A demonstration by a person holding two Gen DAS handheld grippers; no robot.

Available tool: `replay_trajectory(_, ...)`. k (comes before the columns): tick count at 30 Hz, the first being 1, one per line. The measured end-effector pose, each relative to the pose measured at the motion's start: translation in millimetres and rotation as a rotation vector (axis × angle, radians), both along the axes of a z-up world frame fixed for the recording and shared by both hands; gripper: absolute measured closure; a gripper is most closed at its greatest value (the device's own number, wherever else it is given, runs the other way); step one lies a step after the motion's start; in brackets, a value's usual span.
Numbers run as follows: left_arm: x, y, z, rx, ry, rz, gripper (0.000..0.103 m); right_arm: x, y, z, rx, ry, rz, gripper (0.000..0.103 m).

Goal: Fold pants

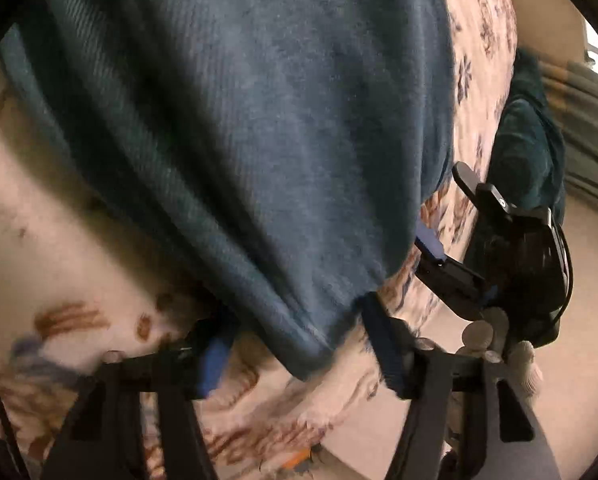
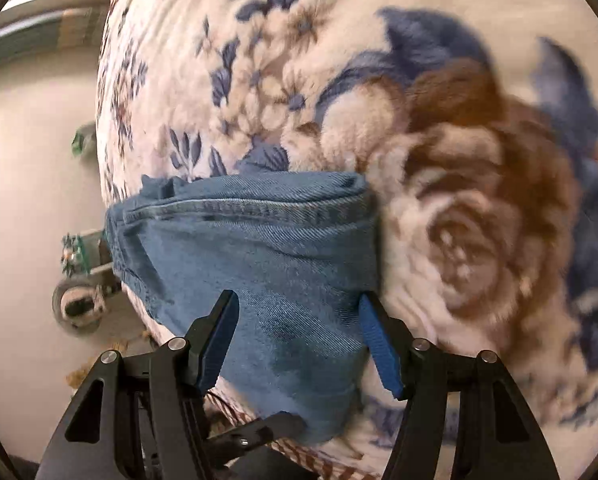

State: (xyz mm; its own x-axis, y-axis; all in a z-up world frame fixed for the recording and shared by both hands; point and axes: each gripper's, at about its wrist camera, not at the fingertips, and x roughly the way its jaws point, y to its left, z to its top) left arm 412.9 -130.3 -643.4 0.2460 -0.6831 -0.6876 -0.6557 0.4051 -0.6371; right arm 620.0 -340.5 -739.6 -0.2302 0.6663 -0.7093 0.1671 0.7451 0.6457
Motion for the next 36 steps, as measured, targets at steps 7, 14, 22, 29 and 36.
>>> replay_trajectory(7, -6.4, 6.9, 26.5, 0.162, -0.072, -0.13, 0.078, 1.0, 6.8, 1.6, -0.086, -0.046, 0.108, 0.069)
replay_trajectory(14, 8.3, -1.0, 22.6, 0.19, -0.081, -0.19, 0.077, -1.3, -3.4, -24.0, 0.039, -0.005, -0.026, 0.046)
replay_trajectory(22, 9.6, 2.1, 14.8, 0.199, -0.057, -0.24, 0.074, 13.2, -4.8, -8.8, 0.013, -0.137, -0.208, 0.079)
replay_trajectory(29, 11.2, 19.2, 39.7, 0.116, -0.039, -0.248, 0.065, 20.3, -16.7, -15.1, 0.012, -0.046, -0.21, 0.057)
replay_trajectory(36, 39.3, 55.1, 99.9, 0.336, -0.182, -0.319, 0.034, -51.1, -7.5, 21.7, -0.12, -0.041, -0.078, 0.03)
